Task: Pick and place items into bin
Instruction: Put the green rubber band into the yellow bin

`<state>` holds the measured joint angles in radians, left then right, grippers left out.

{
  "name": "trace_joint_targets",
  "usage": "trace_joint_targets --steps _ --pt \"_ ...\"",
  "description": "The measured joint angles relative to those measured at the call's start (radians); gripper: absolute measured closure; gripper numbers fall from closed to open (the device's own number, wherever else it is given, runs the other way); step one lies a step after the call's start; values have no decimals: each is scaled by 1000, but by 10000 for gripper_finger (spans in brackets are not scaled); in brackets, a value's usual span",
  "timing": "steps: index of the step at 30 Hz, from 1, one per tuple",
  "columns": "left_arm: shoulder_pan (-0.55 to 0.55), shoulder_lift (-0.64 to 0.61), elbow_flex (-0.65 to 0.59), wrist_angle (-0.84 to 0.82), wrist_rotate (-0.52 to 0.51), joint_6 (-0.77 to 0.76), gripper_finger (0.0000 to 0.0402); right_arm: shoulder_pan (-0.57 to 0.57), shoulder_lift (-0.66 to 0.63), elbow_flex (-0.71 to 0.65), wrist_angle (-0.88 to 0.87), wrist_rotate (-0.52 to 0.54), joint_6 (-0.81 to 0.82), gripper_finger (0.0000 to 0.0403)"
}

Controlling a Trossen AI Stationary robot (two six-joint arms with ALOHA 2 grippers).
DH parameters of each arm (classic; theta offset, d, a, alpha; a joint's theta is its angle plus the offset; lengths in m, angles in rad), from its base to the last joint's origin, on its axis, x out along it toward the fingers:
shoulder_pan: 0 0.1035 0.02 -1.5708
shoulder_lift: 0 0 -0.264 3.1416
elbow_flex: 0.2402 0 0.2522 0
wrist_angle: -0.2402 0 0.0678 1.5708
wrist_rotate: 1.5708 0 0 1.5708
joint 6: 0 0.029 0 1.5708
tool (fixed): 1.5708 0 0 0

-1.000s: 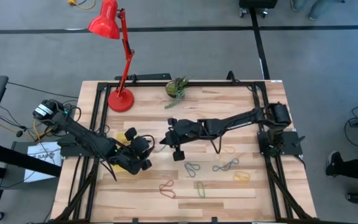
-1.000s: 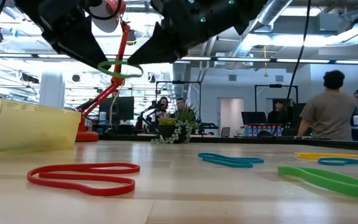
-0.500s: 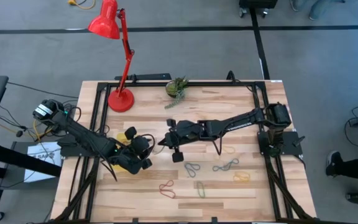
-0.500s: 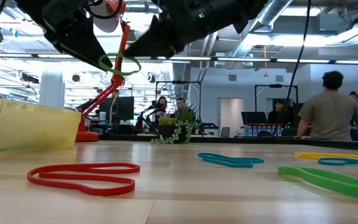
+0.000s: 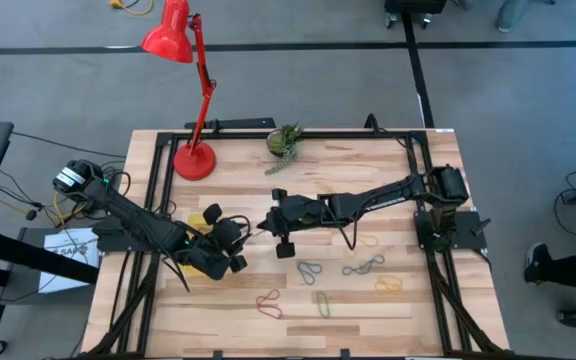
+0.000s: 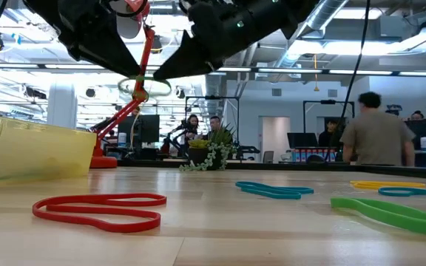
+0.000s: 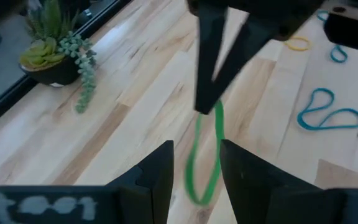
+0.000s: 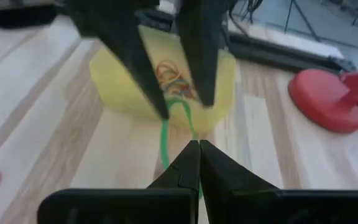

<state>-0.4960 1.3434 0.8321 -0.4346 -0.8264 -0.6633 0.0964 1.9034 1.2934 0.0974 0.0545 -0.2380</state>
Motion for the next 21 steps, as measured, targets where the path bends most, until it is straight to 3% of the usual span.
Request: trace_joint_targets --steps 14,21 --pt "84 0 0 30 106 83 287 8 0 0 15 -1 -6 403" --pt "87 0 0 30 114 98 378 6 0 0 11 -1 1 401"
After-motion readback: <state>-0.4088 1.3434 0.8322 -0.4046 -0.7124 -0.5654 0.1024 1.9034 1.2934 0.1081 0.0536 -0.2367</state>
